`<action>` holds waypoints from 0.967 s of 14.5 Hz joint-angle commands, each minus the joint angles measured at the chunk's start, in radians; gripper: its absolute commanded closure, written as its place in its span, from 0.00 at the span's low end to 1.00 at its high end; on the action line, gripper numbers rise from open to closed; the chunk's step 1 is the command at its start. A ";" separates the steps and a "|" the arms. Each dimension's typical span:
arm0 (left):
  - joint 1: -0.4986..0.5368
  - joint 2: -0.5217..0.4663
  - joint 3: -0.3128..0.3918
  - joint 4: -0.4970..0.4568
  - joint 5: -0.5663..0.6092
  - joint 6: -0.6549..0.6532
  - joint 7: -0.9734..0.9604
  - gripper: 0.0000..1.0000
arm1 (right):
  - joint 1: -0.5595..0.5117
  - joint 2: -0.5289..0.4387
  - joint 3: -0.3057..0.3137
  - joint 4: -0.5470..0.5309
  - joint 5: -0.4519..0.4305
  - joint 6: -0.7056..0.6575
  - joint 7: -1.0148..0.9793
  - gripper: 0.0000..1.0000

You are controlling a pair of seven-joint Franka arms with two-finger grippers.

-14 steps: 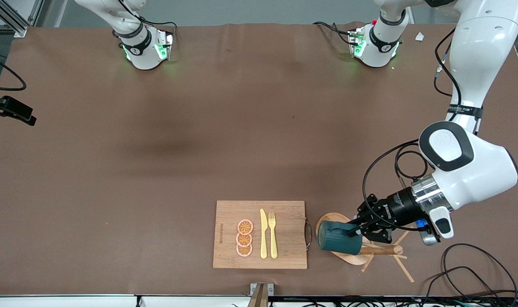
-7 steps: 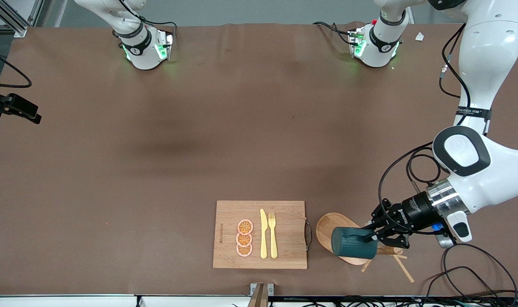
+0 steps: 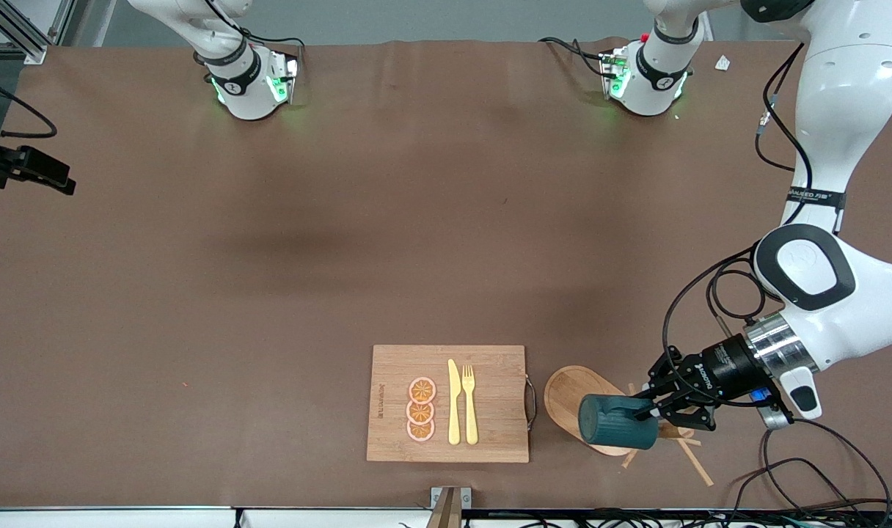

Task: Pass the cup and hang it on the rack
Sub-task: 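Hang the teal mug handle on a rack peg with the left gripper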

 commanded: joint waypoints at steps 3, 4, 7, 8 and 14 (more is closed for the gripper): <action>0.023 0.008 -0.010 0.000 -0.048 -0.007 0.052 0.98 | 0.020 -0.055 0.003 -0.015 0.006 -0.066 -0.002 0.00; 0.026 0.008 -0.010 0.000 -0.048 -0.007 0.052 0.97 | 0.022 -0.056 0.003 -0.015 0.006 -0.065 -0.003 0.00; 0.031 0.011 -0.008 -0.008 -0.048 -0.007 0.057 0.96 | 0.042 -0.074 0.005 -0.025 0.010 -0.039 -0.003 0.00; 0.031 0.014 -0.010 -0.006 -0.048 -0.007 0.058 0.95 | 0.042 -0.073 0.005 -0.030 0.010 -0.027 -0.003 0.00; 0.039 0.015 -0.010 -0.008 -0.049 -0.007 0.060 0.84 | 0.040 -0.068 0.002 -0.039 0.012 0.024 -0.003 0.00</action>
